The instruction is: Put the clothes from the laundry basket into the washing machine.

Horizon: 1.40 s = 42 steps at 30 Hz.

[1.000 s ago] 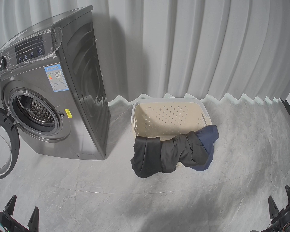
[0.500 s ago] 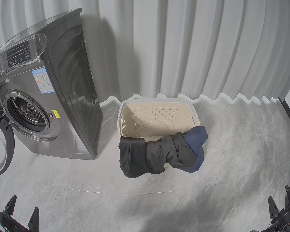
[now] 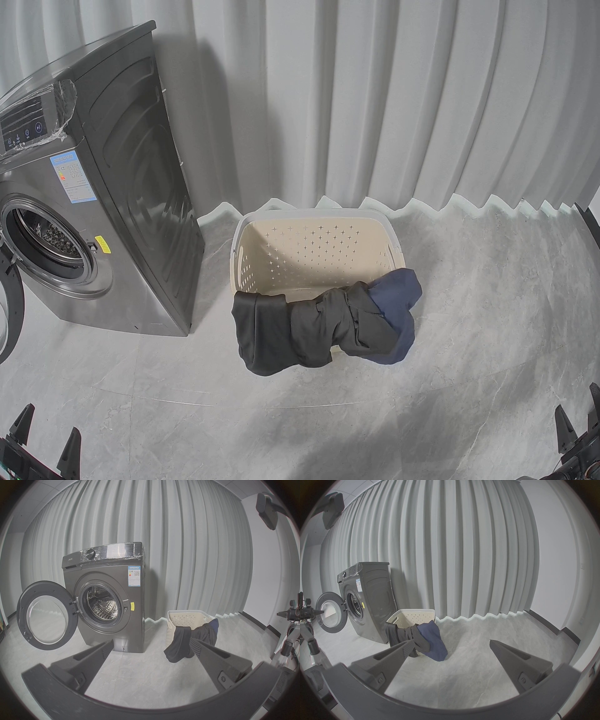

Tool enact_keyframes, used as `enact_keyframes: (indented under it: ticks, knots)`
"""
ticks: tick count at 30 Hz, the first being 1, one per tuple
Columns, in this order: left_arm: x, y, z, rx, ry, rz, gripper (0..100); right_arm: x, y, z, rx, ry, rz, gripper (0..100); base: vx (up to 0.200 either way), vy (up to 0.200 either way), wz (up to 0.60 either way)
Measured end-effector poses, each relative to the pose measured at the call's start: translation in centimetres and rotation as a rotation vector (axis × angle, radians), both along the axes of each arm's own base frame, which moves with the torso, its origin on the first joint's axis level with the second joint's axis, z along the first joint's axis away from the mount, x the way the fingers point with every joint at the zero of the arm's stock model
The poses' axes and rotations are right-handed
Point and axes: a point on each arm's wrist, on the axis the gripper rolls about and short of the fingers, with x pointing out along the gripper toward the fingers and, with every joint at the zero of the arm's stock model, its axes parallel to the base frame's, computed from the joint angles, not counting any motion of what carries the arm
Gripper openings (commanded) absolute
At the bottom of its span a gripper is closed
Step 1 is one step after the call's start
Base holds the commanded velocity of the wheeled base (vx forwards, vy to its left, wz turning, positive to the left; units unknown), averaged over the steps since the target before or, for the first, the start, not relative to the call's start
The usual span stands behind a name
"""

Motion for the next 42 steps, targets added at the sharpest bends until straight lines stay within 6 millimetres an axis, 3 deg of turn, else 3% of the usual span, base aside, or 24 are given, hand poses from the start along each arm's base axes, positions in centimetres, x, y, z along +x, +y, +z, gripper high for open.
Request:
enact_keyframes:
  ticks: [6, 31, 37, 42]
  knots:
    - [0.0, 0.0, 0.0, 0.000, 0.000, -0.001, 100, 0.0, 0.0, 0.0, 0.000, 0.000, 0.000, 100, 0.200, 0.000, 0.00]
    - [0.0, 0.0, 0.0, 0.001, 0.000, 0.005, 100, 0.0, 0.0, 0.2, 0.006, -0.015, -0.007, 100, 0.024, 0.000, 0.00]
    - [0.0, 0.0, 0.0, 0.002, 0.000, 0.005, 100, -1.0, 0.0, 3.2, 0.005, -0.106, 0.004, 100, -0.033, 0.000, 0.00]
    - [0.0, 0.0, 0.0, 0.001, 0.000, 0.004, 100, -0.6, 0.1, 4.7, 0.010, -0.035, 0.048, 100, -0.200, 0.000, 0.00]
